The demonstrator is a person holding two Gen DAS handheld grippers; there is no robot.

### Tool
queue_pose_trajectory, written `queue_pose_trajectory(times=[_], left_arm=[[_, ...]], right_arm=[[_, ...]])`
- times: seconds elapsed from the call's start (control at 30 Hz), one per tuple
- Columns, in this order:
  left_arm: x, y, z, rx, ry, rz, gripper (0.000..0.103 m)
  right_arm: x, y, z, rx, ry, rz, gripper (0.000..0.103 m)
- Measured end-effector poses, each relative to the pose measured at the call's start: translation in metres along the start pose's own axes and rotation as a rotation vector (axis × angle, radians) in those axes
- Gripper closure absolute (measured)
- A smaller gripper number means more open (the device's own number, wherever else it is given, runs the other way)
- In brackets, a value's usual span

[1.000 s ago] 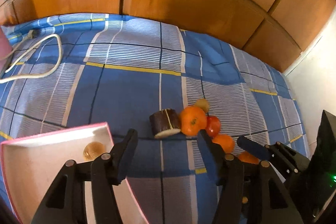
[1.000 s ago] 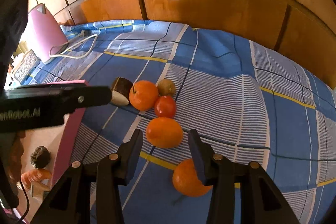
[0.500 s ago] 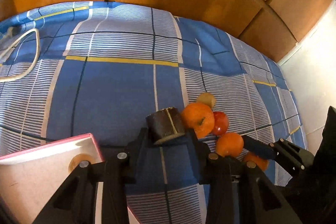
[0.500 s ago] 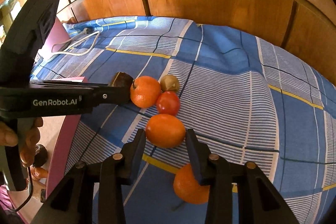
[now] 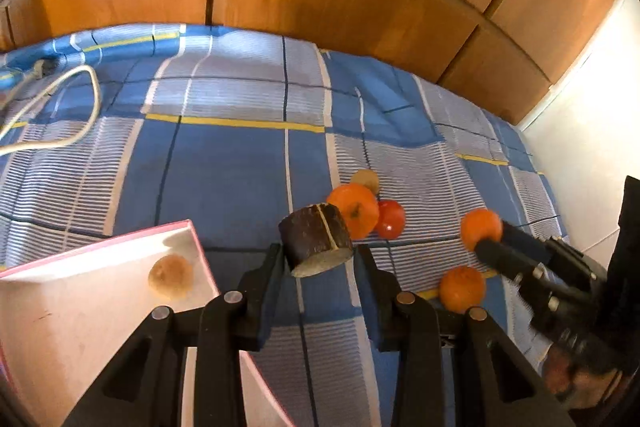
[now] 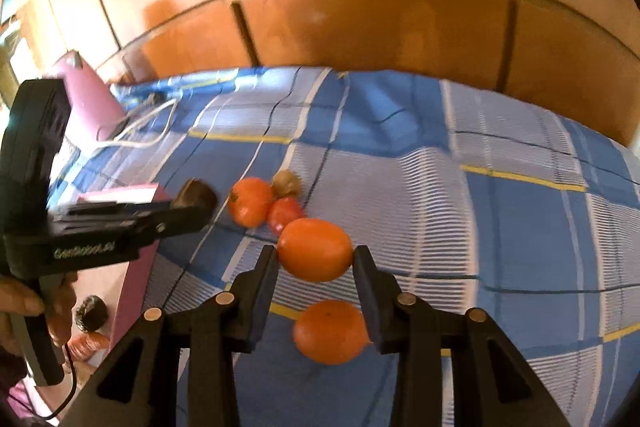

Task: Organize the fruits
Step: 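Carry the slice and tangerine into the tray and open both grippers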

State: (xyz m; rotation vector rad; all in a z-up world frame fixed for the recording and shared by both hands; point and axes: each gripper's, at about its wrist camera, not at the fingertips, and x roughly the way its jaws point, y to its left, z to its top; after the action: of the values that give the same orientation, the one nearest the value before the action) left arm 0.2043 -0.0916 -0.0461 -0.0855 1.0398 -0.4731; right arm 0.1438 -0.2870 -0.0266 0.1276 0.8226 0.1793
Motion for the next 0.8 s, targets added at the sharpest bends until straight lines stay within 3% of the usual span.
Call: queue_pose_trajectory(times=[0.17,0.37,0.57,0.8], left_arm=[[-0.025,-0.004,-0.006,0.002,-0.039,-0.004,0.067],[-0.051,-0.006,-0.021,-0.009,-0.063,-0.003,0.067],[-0.077,0.001,-0.043,-0.042,-0.085,0.003,0.067],[-0.109,0.022,-0.075,-0.079,-0.112,0.060,0.067]], right_arm=[[-0.027,-0.029,-0.003,0.059,-0.033,-0.059,0.064],[-0.040,-0.054,-0.018,0.132,-0.012,-0.095,0.064],[-0.047,-0.036,-0.032,0.102,-0.001,-0.058,0.064],[-0.050,0.013,-0.035,0.014,0.003,0.034,0.064]])
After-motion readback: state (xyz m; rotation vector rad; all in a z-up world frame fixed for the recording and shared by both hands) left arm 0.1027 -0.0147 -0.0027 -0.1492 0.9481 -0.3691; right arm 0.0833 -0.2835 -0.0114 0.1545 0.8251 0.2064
